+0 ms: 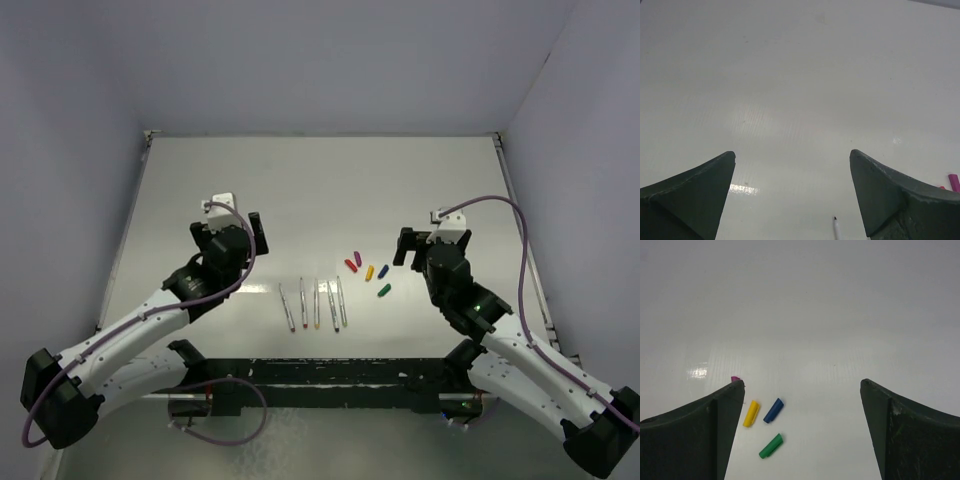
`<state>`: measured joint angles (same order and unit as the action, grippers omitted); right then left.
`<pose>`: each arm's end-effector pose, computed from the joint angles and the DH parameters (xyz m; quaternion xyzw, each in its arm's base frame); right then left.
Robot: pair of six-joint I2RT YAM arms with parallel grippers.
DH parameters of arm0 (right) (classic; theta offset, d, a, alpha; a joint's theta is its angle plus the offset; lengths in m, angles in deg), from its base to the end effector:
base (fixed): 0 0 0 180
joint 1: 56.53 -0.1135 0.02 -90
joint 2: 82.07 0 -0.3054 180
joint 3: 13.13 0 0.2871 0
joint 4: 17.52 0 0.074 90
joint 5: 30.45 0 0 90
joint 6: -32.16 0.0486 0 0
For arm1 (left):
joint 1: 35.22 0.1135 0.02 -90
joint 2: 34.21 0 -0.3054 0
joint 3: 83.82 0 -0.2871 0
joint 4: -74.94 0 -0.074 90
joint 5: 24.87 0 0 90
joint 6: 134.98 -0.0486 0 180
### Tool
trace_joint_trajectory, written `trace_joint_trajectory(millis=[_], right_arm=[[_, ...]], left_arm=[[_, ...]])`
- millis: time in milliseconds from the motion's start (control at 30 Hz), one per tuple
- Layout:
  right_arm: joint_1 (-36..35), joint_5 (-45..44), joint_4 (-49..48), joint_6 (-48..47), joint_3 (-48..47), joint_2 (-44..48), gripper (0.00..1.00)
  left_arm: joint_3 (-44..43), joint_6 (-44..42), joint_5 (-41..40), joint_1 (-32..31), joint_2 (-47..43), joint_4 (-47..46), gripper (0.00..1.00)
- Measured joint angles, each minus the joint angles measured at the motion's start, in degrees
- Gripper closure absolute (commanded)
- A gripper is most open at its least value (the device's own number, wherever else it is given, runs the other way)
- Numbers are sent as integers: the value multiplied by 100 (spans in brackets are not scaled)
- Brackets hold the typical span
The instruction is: Insert the pens into the pen caps
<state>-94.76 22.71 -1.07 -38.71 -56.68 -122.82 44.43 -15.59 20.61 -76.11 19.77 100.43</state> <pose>0.1634 0.0917 0.3002 0.0688 0.7679 0.0635 0.6337 0.1912 -0.1205 0.2988 -0.1155 0.8078 -0.0103 0.5780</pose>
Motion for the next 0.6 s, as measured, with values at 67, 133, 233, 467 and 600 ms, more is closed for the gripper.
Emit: trace_joint_trajectory(millis=[67, 133, 233, 467, 600], right_arm=[[0, 7, 9, 2, 0, 0, 0], [0, 13, 9, 2, 0, 0, 0], [0, 31, 9, 15, 0, -37, 0], [0, -15, 50, 299, 0, -175, 0], [0, -20, 48, 369, 0, -116, 0]], left_arm=[[63, 0, 33, 0, -66, -37, 1], [98, -2, 44, 0, -133, -48, 1], [101, -2, 42, 0, -199, -50, 1], [101, -2, 42, 0, -223, -50, 1], [101, -2, 61, 0, -221, -48, 1]])
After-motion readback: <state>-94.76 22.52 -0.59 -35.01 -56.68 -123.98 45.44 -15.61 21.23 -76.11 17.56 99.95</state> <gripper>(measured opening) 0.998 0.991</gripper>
